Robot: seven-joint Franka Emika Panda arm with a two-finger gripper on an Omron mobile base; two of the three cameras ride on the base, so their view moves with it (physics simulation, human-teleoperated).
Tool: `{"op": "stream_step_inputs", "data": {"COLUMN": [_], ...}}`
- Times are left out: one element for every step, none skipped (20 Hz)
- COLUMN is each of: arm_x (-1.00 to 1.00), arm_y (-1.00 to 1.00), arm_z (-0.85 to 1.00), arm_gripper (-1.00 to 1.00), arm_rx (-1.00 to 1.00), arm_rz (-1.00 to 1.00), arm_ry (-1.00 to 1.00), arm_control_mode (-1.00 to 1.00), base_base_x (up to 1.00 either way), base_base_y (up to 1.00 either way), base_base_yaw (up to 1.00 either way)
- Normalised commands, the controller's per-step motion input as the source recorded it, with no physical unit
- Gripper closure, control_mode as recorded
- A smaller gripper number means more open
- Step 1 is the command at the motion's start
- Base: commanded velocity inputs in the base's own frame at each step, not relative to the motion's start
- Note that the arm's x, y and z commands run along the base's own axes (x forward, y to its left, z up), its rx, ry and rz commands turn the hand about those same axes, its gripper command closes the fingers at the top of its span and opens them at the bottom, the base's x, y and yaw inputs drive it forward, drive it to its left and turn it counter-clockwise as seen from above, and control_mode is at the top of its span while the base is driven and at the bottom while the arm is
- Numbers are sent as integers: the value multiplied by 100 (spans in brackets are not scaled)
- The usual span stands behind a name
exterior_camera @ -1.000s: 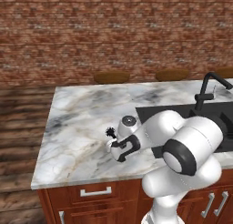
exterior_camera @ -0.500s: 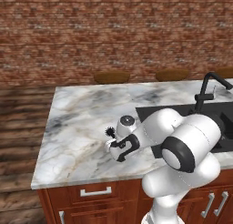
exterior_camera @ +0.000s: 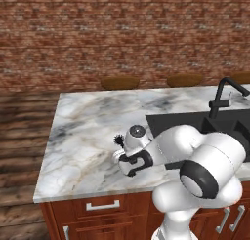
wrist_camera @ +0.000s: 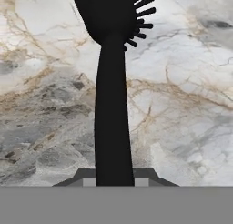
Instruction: Grab the spray bottle from the cabinet, then place it next to the cutting board for sanitizing. Then grab the dish brush from the countertop next to the sink and place it next to the cutting board.
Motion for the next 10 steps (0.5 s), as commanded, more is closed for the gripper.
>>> {"op": "stream_step_inputs", "data": {"arm_x": [-42, -42, -42, -39, -36, -37, -36, -34, -34, -31], "arm_y": [-1, -3, -4, -2, -5, -4, -5, -7, -4, -6], "arm_z": [47, 53, 64, 66, 74, 76, 84, 90, 94, 99], "arm_gripper": [100, 100, 100, 100, 100, 100, 100, 100, 100, 100], "arm_rx": [2, 2, 2, 2, 2, 2, 0, 0, 0, 0], "arm_rz": [-5, -5, -6, -6, -6, -5, -3, -2, -2, -2], "arm_ry": [-12, -13, -16, -13, -13, -12, -12, -13, -11, -11], "arm_control_mode": [-100, -100, -100, -100, -100, -100, -100, -100, -100, -100], "base_base_x": [0, 0, 0, 0, 0, 0, 0, 0, 0, 0], "base_base_y": [0, 0, 0, 0, 0, 0, 0, 0, 0, 0], "base_base_yaw": [0, 0, 0, 0, 0, 0, 0, 0, 0, 0]}}
